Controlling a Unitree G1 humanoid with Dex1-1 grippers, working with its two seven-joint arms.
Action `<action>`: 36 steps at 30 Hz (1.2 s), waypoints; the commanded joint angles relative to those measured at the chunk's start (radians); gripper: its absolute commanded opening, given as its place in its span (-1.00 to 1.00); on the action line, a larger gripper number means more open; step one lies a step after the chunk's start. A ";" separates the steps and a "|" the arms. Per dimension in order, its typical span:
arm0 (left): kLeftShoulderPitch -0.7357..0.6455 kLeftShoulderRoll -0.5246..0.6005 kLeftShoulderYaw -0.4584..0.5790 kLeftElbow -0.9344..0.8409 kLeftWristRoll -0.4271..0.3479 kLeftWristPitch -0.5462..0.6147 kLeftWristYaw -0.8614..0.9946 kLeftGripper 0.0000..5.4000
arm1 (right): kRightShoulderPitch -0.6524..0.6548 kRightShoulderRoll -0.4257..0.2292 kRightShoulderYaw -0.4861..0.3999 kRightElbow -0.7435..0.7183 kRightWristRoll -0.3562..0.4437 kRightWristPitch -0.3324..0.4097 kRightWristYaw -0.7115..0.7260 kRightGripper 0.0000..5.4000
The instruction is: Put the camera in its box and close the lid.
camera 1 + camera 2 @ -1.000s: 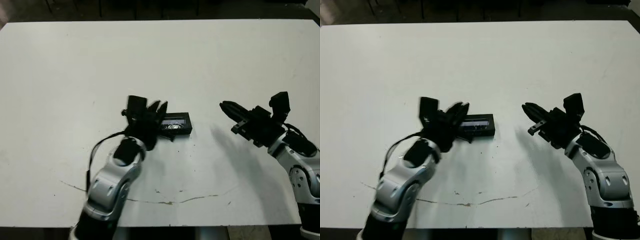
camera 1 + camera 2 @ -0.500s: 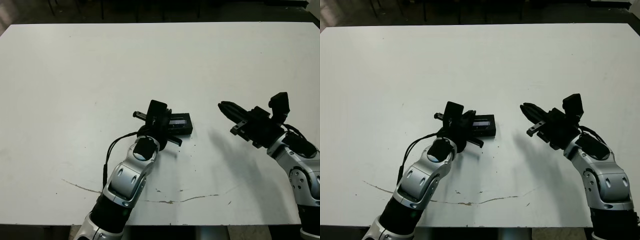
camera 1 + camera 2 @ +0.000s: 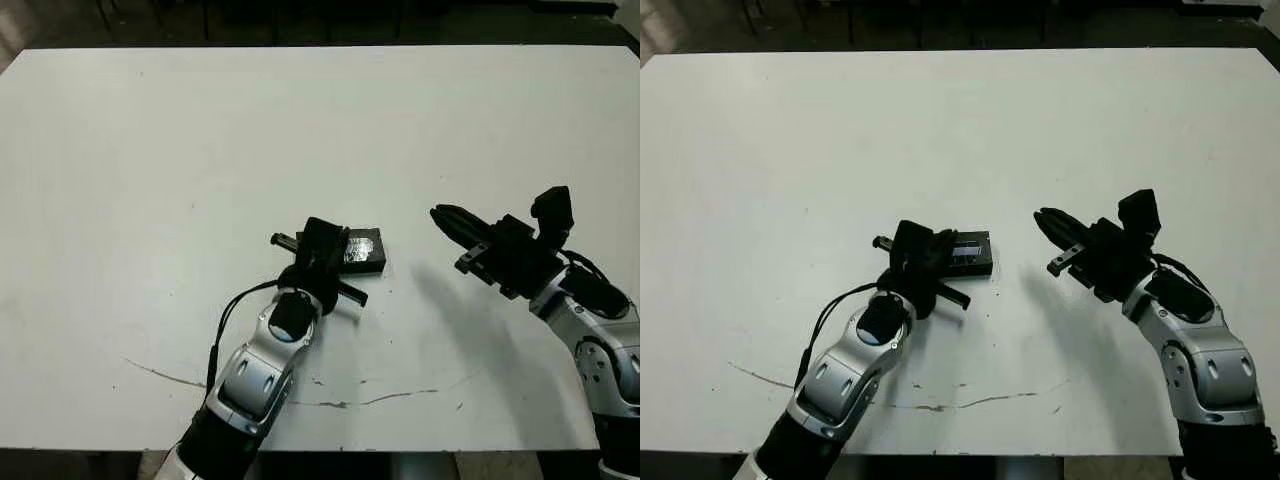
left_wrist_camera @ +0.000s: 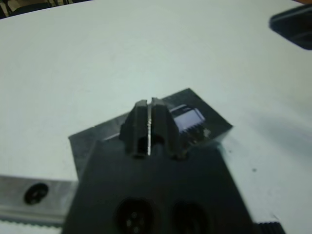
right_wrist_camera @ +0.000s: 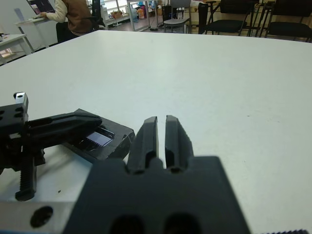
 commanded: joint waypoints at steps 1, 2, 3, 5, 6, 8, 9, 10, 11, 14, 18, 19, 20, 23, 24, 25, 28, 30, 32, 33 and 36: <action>0.159 0.051 0.009 0.053 -0.054 0.156 -0.066 -1.00 | 0.014 0.006 -0.001 0.019 0.001 0.007 0.007 -1.00; 0.165 0.059 0.029 0.024 -0.067 0.153 -0.076 -1.00 | 0.013 0.008 0.000 0.022 -0.001 0.004 0.005 -1.00; 0.171 0.065 0.049 -0.005 -0.080 0.148 -0.085 -1.00 | 0.013 0.011 0.000 0.023 -0.001 0.004 0.002 -1.00; 0.181 0.079 0.093 -0.070 -0.105 0.114 -0.106 -1.00 | 0.012 0.023 0.000 0.025 -0.003 -0.001 -0.007 -1.00; 0.182 0.087 0.114 -0.109 -0.111 0.111 -0.112 -1.00 | 0.012 0.031 -0.001 0.027 -0.004 -0.004 -0.011 -1.00; 0.180 0.108 0.166 -0.186 -0.122 0.072 -0.122 -1.00 | 0.012 0.045 0.000 0.012 -0.016 0.008 -0.046 -1.00; 0.179 0.118 0.191 -0.211 -0.125 0.044 -0.125 -1.00 | 0.012 0.052 0.002 0.004 -0.024 0.010 -0.064 -1.00; 0.176 0.128 0.218 -0.228 -0.126 0.011 -0.127 -1.00 | 0.014 0.061 0.004 -0.003 -0.033 0.005 -0.081 -1.00; 0.172 0.144 0.252 -0.243 -0.127 -0.029 -0.132 -1.00 | 0.016 0.074 0.005 -0.007 -0.043 -0.012 -0.098 -1.00; 0.162 0.184 0.351 -0.255 -0.133 -0.161 -0.142 -1.00 | 0.023 0.121 0.008 -0.015 -0.072 -0.052 -0.156 -1.00; 0.121 0.257 0.471 -0.179 -0.107 -0.390 -0.139 -1.00 | 0.033 0.166 0.039 0.001 -0.184 -0.168 -0.231 -1.00; 0.111 0.267 0.498 -0.153 -0.103 -0.434 -0.130 -1.00 | 0.035 0.174 0.048 0.009 -0.220 -0.198 -0.253 -1.00; 0.102 0.274 0.524 -0.123 -0.102 -0.481 -0.120 -1.00 | 0.037 0.182 0.057 0.020 -0.257 -0.230 -0.275 -1.00; 0.078 0.273 0.586 -0.019 -0.114 -0.607 -0.098 -1.00 | 0.036 0.217 0.077 0.072 -0.345 -0.324 -0.339 -1.00; 0.074 0.268 0.600 0.009 -0.116 -0.631 -0.089 -1.00 | 0.033 0.230 0.082 0.090 -0.364 -0.351 -0.355 -1.00; 0.070 0.264 0.608 0.034 -0.112 -0.654 -0.078 -1.00 | 0.028 0.241 0.087 0.108 -0.382 -0.373 -0.369 -1.00; 0.057 0.247 0.614 0.081 -0.119 -0.695 -0.061 -1.00 | 0.004 0.268 0.098 0.151 -0.421 -0.419 -0.405 -1.00; 0.048 0.232 0.613 0.086 -0.135 -0.701 -0.056 -1.00 | -0.014 0.282 0.098 0.171 -0.437 -0.440 -0.420 -1.00; 0.038 0.223 0.610 0.078 -0.147 -0.695 -0.055 -1.00 | -0.029 0.290 0.095 0.188 -0.436 -0.451 -0.421 -1.00; 0.035 0.221 0.608 0.067 -0.150 -0.686 -0.054 -1.00 | -0.034 0.294 0.092 0.194 -0.430 -0.454 -0.417 -1.00; 0.029 0.220 0.603 0.029 -0.166 -0.657 -0.060 -1.00 | -0.032 0.300 0.088 0.186 -0.415 -0.443 -0.408 -1.00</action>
